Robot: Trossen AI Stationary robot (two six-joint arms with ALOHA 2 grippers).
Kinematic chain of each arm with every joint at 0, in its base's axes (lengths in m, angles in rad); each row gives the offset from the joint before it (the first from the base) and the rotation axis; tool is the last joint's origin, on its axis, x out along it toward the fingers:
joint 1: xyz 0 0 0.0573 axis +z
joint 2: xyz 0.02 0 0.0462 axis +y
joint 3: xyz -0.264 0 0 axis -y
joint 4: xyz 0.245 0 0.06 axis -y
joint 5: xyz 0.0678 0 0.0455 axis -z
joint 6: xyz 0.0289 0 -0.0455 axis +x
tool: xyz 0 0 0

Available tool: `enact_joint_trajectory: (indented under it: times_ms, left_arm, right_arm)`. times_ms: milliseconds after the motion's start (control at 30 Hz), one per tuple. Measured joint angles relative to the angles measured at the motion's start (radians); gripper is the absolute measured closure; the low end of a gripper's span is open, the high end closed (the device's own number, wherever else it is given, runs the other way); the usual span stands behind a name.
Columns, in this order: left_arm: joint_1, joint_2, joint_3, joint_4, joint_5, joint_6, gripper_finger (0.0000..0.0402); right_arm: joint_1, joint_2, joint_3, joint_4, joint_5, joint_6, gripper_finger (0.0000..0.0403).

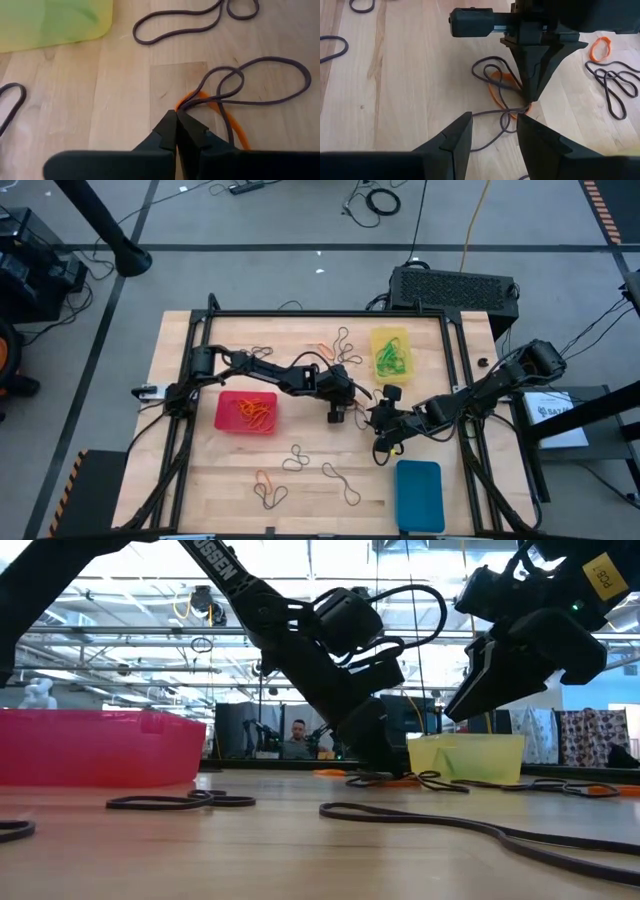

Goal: Sort rubber bands into baskets
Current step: Put the orange rubber band into the pink bin

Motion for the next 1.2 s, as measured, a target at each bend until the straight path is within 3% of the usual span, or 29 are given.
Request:
enact_joint_trajectory:
  times_ms: [500, 967, 1100, 1200]
  left_arm:
    - [-0.024, -0.101, 0.006, -0.064, -0.077, 0.076, 0.0400]
    - [-0.168, -0.399, 0.008, -0.285, -0.384, 0.160, 0.0401]
    - [-0.191, -0.438, 0.008, -0.406, -0.487, 0.133, 0.0401]
    - [-0.200, -0.461, 0.006, -0.605, -0.537, 0.023, 0.0401]
  right_arm:
    - [0.000, 0.000, 0.000, -0.001, 0.000, 0.000, 0.0255]
    - [0.000, 0.000, -0.001, 0.008, 0.002, -0.027, 0.0255]
    - [-0.001, 0.000, -0.001, 0.007, 0.001, -0.027, 0.0255]
    - [-0.001, 0.000, -0.001, 0.011, 0.000, -0.022, 0.0255]
